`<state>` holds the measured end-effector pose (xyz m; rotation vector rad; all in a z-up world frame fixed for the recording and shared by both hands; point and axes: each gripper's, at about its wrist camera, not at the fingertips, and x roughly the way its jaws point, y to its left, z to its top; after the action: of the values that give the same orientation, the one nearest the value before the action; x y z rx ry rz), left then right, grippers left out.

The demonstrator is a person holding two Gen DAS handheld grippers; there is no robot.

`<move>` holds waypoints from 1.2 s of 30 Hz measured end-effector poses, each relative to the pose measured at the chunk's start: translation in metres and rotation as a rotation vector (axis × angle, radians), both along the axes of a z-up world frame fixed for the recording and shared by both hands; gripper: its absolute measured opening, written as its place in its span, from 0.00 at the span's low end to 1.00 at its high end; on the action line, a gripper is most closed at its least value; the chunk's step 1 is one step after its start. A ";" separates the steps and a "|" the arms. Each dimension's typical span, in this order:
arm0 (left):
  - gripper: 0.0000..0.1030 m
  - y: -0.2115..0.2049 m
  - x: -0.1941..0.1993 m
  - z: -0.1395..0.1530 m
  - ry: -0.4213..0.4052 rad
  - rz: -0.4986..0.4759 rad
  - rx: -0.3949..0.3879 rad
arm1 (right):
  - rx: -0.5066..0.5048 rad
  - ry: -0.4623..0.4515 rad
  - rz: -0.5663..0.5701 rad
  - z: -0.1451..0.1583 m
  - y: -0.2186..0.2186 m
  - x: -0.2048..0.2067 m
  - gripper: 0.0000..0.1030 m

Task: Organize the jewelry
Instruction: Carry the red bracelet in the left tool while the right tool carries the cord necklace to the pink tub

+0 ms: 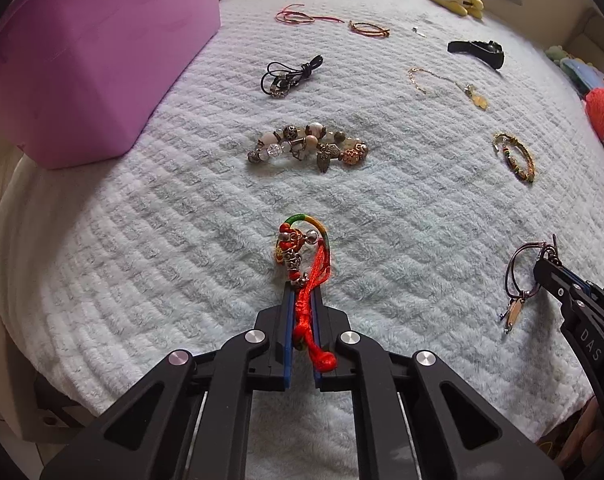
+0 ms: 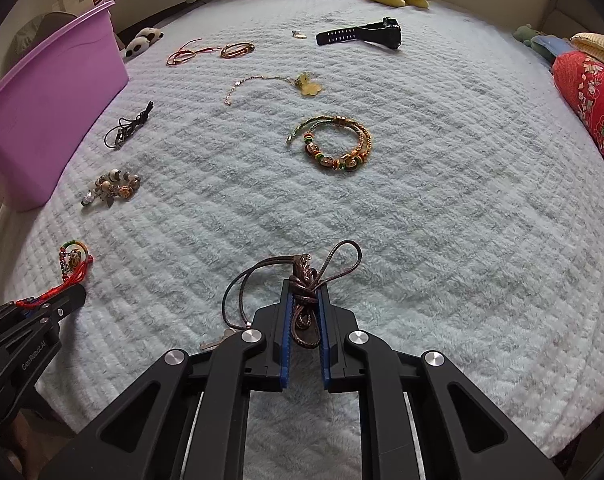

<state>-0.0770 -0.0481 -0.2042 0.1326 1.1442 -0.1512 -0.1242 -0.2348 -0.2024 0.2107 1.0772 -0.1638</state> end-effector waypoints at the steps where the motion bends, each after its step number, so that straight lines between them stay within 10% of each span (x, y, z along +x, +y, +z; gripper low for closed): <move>1: 0.07 0.000 0.000 0.002 0.001 0.001 -0.002 | 0.003 0.000 0.002 0.003 0.000 -0.001 0.11; 11: 0.07 -0.003 0.006 0.048 0.019 0.006 -0.035 | 0.042 -0.008 0.026 0.055 -0.004 -0.005 0.11; 24: 0.07 -0.002 0.025 0.176 0.001 0.048 -0.064 | 0.059 -0.098 0.155 0.190 0.004 0.027 0.11; 36: 0.07 0.078 0.101 0.282 -0.108 0.114 -0.060 | 0.066 -0.233 0.299 0.302 0.098 0.118 0.11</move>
<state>0.0242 0.0296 0.0781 0.0219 1.0357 -0.0764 -0.0067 -0.1367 0.0994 0.1220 0.8701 0.1621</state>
